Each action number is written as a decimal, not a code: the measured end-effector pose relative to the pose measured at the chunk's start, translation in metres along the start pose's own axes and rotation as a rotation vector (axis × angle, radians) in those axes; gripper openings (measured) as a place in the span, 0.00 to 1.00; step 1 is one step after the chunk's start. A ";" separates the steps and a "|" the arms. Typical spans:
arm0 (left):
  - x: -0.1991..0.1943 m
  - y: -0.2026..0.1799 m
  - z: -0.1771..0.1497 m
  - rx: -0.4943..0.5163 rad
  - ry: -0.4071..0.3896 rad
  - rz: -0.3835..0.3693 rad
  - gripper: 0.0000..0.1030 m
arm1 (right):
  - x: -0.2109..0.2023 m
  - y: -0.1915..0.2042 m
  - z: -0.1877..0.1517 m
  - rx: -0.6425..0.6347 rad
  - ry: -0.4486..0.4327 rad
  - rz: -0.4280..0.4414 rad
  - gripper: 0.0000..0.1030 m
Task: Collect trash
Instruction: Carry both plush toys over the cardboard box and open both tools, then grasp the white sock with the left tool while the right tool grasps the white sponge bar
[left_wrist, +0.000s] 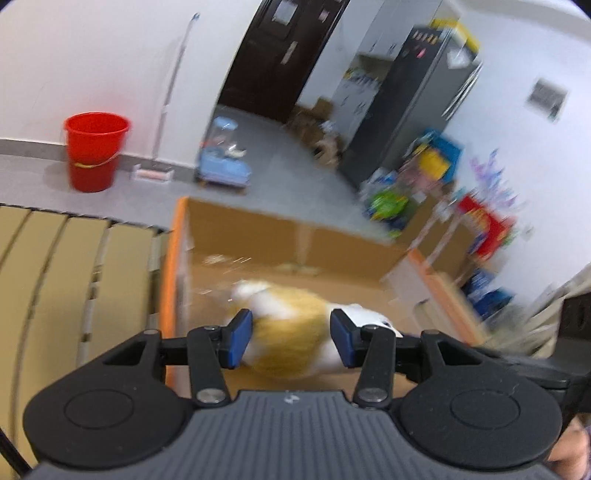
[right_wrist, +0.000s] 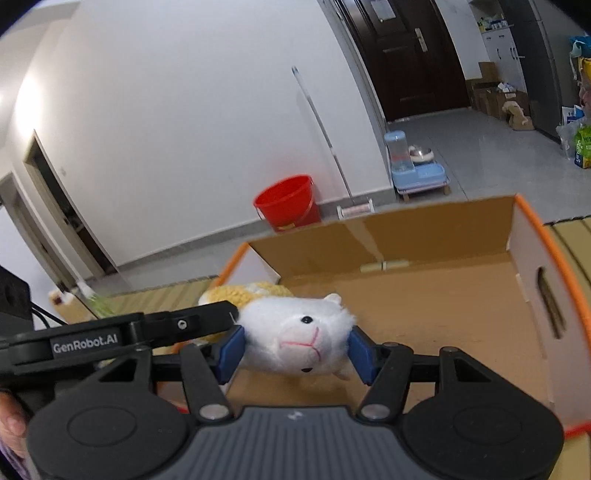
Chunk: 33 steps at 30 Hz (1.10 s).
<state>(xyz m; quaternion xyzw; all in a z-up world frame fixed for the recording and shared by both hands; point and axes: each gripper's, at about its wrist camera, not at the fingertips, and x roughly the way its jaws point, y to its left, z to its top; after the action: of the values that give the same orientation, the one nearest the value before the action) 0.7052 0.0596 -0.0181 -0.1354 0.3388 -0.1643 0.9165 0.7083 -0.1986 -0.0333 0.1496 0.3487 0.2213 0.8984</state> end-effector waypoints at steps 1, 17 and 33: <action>-0.002 0.002 -0.003 0.015 -0.011 0.018 0.48 | 0.008 0.001 -0.002 -0.009 0.013 -0.005 0.50; -0.156 -0.048 0.006 0.112 -0.175 0.103 0.68 | -0.103 0.036 0.013 -0.094 -0.025 -0.069 0.60; -0.372 -0.163 -0.257 0.318 -0.568 0.357 1.00 | -0.369 0.100 -0.195 -0.410 -0.434 -0.261 0.99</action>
<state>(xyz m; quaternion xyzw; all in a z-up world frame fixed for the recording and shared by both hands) 0.2339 0.0225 0.0662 0.0296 0.0593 -0.0081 0.9978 0.3005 -0.2760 0.0769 -0.0366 0.1135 0.1328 0.9840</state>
